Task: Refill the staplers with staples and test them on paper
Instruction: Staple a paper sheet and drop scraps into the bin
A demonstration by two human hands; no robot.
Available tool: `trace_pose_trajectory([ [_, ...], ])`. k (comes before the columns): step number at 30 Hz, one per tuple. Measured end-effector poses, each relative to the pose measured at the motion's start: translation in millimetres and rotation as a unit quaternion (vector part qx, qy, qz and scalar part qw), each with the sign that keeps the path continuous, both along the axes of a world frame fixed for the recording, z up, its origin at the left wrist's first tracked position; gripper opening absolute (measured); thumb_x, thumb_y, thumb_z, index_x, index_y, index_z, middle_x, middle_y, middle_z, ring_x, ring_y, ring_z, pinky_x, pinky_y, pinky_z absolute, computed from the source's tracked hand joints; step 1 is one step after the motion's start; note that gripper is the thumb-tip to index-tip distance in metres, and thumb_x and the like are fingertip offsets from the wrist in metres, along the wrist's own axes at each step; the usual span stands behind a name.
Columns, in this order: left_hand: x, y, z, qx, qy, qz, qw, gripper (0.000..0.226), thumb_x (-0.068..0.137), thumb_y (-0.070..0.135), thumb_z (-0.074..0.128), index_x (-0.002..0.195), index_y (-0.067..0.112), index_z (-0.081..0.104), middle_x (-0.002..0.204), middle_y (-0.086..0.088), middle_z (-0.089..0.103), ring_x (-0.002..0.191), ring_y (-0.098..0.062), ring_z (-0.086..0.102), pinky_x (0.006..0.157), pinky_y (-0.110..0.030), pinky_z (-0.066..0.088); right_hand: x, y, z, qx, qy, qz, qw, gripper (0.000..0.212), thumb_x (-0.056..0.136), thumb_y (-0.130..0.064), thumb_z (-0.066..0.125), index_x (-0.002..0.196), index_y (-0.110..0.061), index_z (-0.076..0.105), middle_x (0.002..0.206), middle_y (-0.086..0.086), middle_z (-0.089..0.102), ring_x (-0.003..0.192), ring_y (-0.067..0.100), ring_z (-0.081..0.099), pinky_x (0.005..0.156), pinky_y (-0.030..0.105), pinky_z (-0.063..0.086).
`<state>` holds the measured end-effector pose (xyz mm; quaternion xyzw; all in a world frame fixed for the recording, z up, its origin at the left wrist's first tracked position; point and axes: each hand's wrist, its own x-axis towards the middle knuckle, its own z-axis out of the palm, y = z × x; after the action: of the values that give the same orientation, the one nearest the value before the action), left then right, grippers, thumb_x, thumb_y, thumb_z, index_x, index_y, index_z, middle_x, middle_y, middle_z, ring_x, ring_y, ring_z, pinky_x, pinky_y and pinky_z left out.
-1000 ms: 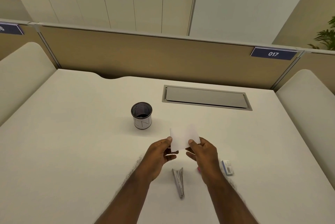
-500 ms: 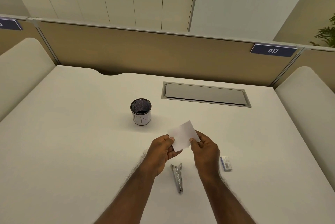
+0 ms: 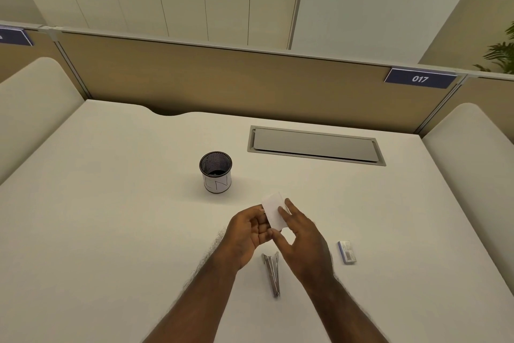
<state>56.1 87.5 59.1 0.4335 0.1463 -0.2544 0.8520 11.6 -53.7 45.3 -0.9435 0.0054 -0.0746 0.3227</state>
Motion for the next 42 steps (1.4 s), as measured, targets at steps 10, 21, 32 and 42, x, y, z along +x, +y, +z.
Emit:
trace_pose_trajectory([
  [10, -0.7, -1.3, -6.6, 0.105, -0.059, -0.022, 0.992, 0.021, 0.096, 0.014, 0.056, 0.113, 0.007, 0.067, 0.102, -0.015, 0.075, 0.087, -0.025, 0.072, 0.084, -0.040, 0.050, -0.6, 4.4, 1.5, -0.025, -0.004, 0.014, 1.000, 0.055, 0.088, -0.050, 0.057, 0.140, -0.038, 0.044, 0.152, -0.018, 0.035, 0.129, 0.008, 0.037, 0.094, 0.021, 0.039],
  [21, 0.6, -2.6, -4.4, 0.116, -0.057, -0.035, 0.991, 0.019, 0.098, 0.011, 0.051, 0.111, 0.007, 0.065, 0.102, -0.011, 0.076, 0.092, -0.023, 0.073, 0.071, -0.029, 0.059, 6.8, 0.8, 13.2, 0.148, -0.006, -0.073, 0.986, 0.027, 0.092, -0.040, 0.056, 0.119, -0.035, 0.056, 0.117, -0.017, 0.054, 0.098, 0.001, 0.058, 0.073, 0.015, 0.050],
  [32, 0.1, 1.3, -1.4, 0.126, -0.062, -0.061, 0.988, 0.021, 0.099, 0.011, 0.049, 0.113, 0.006, 0.063, 0.105, -0.015, 0.074, 0.097, -0.028, 0.072, 0.075, -0.033, 0.059, 21.2, -10.1, 20.5, 0.289, 0.153, -0.112, 0.938, 0.013, 0.088, -0.022, 0.067, 0.097, -0.014, 0.072, 0.089, 0.002, 0.073, 0.081, 0.021, 0.069, 0.074, 0.038, 0.059],
  [42, 2.4, 4.3, -1.6, 0.094, -0.054, -0.073, 0.991, 0.022, 0.098, 0.012, 0.048, 0.111, 0.008, 0.065, 0.102, -0.013, 0.076, 0.093, -0.026, 0.073, 0.073, -0.032, 0.059, 18.3, -11.3, 26.7, 0.388, 0.173, -0.119, 0.897, 0.004, 0.084, -0.015, 0.072, 0.087, -0.018, 0.073, 0.081, 0.002, 0.075, 0.067, 0.011, 0.068, 0.065, 0.026, 0.058],
])
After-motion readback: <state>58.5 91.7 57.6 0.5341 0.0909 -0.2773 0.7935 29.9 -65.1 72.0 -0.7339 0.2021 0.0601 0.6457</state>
